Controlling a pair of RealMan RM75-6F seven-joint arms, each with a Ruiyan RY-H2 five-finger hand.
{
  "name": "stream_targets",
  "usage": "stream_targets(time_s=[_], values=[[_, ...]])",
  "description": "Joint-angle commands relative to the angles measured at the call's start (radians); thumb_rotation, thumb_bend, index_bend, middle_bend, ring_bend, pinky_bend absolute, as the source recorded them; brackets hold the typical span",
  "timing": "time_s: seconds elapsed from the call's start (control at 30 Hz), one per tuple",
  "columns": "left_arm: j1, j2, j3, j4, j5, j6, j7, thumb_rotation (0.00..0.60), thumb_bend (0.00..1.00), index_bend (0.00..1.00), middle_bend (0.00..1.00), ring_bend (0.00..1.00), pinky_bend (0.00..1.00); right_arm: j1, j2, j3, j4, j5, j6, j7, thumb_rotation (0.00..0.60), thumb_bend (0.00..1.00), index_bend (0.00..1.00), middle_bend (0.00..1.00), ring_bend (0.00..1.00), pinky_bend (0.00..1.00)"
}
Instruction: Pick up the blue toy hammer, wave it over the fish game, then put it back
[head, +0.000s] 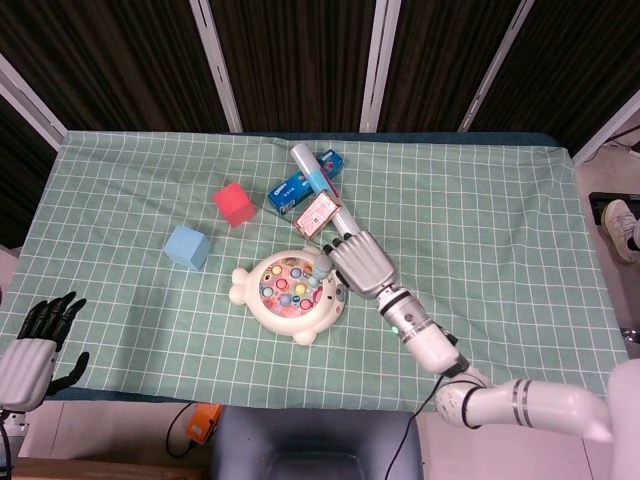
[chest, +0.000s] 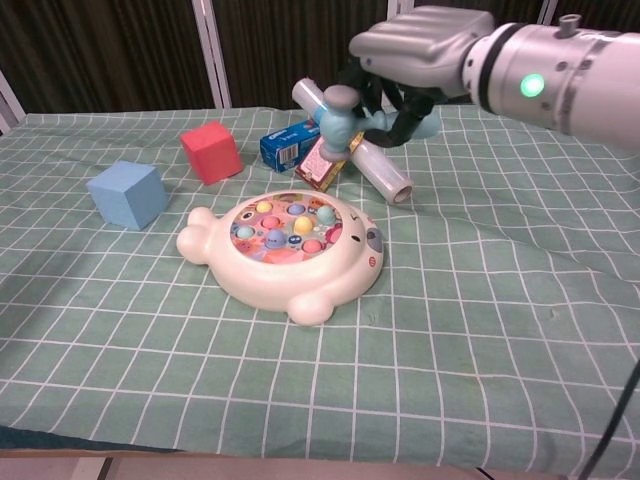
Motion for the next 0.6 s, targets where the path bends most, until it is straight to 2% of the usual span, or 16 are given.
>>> stream_targets(time_s=[0.03, 0.3, 0.6], values=[[0.0, 0.003, 0.002, 0.003, 0.003, -0.002, -0.007, 0.6, 0.41, 0.0, 0.0, 0.0, 0.06, 0.117, -0.085, 0.006, 0.006, 0.174, 0.002, -0.143, 0.6, 0.55, 1.0, 0.76, 0.81, 0.85], [0.001, 0.007, 0.007, 0.002, 0.01, -0.003, -0.01, 0.6, 0.42, 0.0, 0.0, 0.0, 0.06, 0.188, -0.145, -0.033, 0.043, 0.266, 0.029, -0.201, 0.6, 0.55, 1.0, 0.76, 0.81, 0.85], [0.002, 0.007, 0.006, 0.0, 0.011, -0.001, -0.01, 0.6, 0.41, 0.0, 0.0, 0.0, 0.06, 0.215, -0.164, -0.077, 0.074, 0.296, 0.033, -0.189, 0.6, 0.55, 1.0, 0.76, 0.81, 0.85]])
